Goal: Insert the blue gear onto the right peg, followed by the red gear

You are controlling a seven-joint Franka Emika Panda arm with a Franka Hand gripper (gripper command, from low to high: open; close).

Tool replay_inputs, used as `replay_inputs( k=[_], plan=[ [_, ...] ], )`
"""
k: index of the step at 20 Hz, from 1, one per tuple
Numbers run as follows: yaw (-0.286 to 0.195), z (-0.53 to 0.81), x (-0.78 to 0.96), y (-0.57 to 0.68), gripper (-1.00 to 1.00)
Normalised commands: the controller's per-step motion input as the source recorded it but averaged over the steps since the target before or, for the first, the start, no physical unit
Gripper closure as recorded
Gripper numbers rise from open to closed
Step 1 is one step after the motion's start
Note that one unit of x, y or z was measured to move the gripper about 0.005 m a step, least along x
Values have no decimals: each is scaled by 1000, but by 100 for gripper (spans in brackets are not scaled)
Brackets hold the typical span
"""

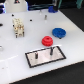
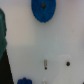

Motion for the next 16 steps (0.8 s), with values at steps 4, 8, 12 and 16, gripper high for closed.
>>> replay_inputs(
  k=[4, 8, 12, 16],
  plan=[
    [0, -557, -74, 227, -100],
    [0, -581, -213, 109, -100],
    [0, -581, -317, 1, -100],
    [0, -566, -318, -24, -100]
  ],
)
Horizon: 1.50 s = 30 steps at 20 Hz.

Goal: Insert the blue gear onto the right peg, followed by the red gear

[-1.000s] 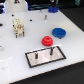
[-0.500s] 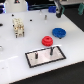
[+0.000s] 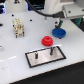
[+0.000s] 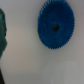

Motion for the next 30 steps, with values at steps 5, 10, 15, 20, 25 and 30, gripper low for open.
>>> replay_inputs(
  k=[5, 10, 15, 20, 25, 30],
  plan=[
    [0, -495, -279, -172, -100],
    [0, -371, -265, -190, -100],
    [0, -175, -299, -96, 100],
    [0, -117, -356, -33, 100],
    [0, -86, -305, -21, 100],
    [0, -88, -259, -42, 100]
  ],
)
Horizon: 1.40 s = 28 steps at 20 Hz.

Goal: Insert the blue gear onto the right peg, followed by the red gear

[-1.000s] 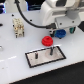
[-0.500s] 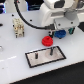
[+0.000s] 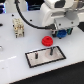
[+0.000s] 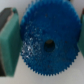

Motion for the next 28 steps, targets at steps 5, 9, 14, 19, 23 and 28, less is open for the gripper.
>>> replay_inputs(
  k=[5, 9, 14, 19, 23, 28],
  plan=[
    [0, 230, 58, -81, 100],
    [0, 408, 276, -81, 100],
    [0, 441, 442, -198, 100],
    [0, 432, 596, -276, 100],
    [0, 408, 651, -283, 100],
    [0, 394, 652, -282, 100]
  ],
)
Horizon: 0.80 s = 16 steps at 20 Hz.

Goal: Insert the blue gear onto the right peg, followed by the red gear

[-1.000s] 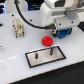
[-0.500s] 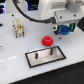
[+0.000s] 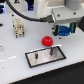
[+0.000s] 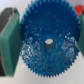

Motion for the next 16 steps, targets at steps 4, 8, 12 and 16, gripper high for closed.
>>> replay_inputs(
  k=[4, 8, 12, 16],
  plan=[
    [0, 367, 677, -308, 100],
    [0, 316, 720, -301, 100],
    [0, 231, 764, -311, 100],
    [0, 112, 726, -276, 100]
  ],
)
